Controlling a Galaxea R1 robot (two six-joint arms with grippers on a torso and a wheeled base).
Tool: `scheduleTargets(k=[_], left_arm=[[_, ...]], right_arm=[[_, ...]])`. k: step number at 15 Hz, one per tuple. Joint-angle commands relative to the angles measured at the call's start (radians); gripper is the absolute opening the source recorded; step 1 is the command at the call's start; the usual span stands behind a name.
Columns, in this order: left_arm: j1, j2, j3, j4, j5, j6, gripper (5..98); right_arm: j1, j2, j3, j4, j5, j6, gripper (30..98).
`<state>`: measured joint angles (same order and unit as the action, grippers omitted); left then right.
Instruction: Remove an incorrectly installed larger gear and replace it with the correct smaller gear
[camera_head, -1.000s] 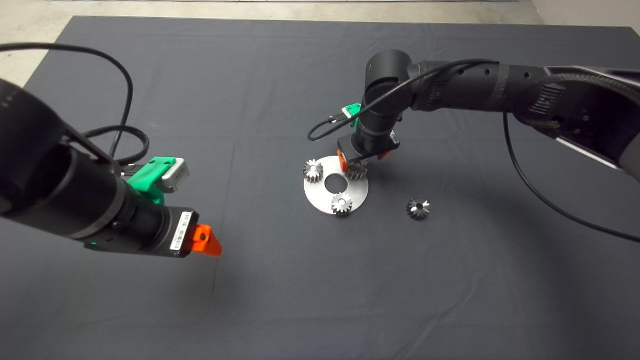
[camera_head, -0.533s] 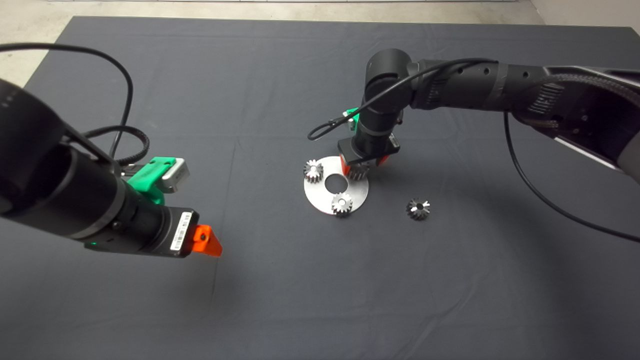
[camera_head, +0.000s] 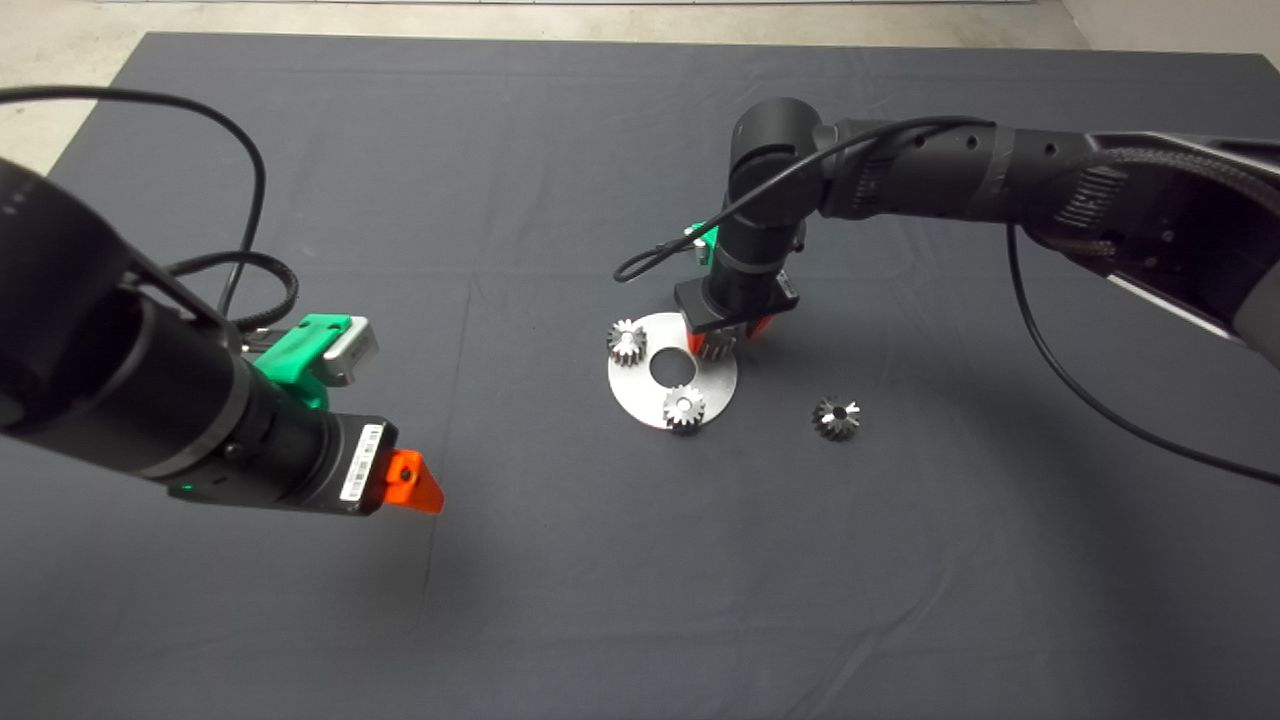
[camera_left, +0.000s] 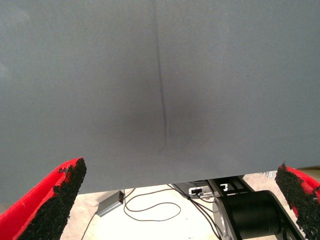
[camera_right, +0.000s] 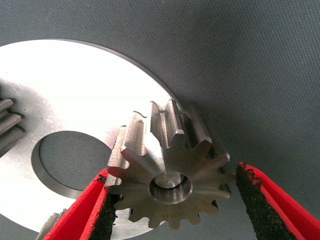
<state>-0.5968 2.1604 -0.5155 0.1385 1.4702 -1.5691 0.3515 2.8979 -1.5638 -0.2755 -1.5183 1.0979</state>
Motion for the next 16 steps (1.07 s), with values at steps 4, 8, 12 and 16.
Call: scheduleTargets(k=[4,8,12,16], left_arm=[[-0.012,-0.007,0.013,0.006,0.01,0.004,97.6],[-0.012,-0.007,0.013,0.006,0.01,0.004,97.6],[-0.012,-0.019,0.017,0.006,0.01,0.003,97.6],[-0.012,-0.027,0.017,0.007,0.01,0.003,97.6]], right_arm=[[0.02,0.007,0.045,0.018,-0.135,0.007,60.7],[0.02,0.021,0.045,0.01,-0.135,0.002,55.4],[0.021,0.018,0.047,-0.007,-0.137,-0.006,55.4],[0.022,-0.008,0.014,-0.057,-0.136,-0.004,55.4]])
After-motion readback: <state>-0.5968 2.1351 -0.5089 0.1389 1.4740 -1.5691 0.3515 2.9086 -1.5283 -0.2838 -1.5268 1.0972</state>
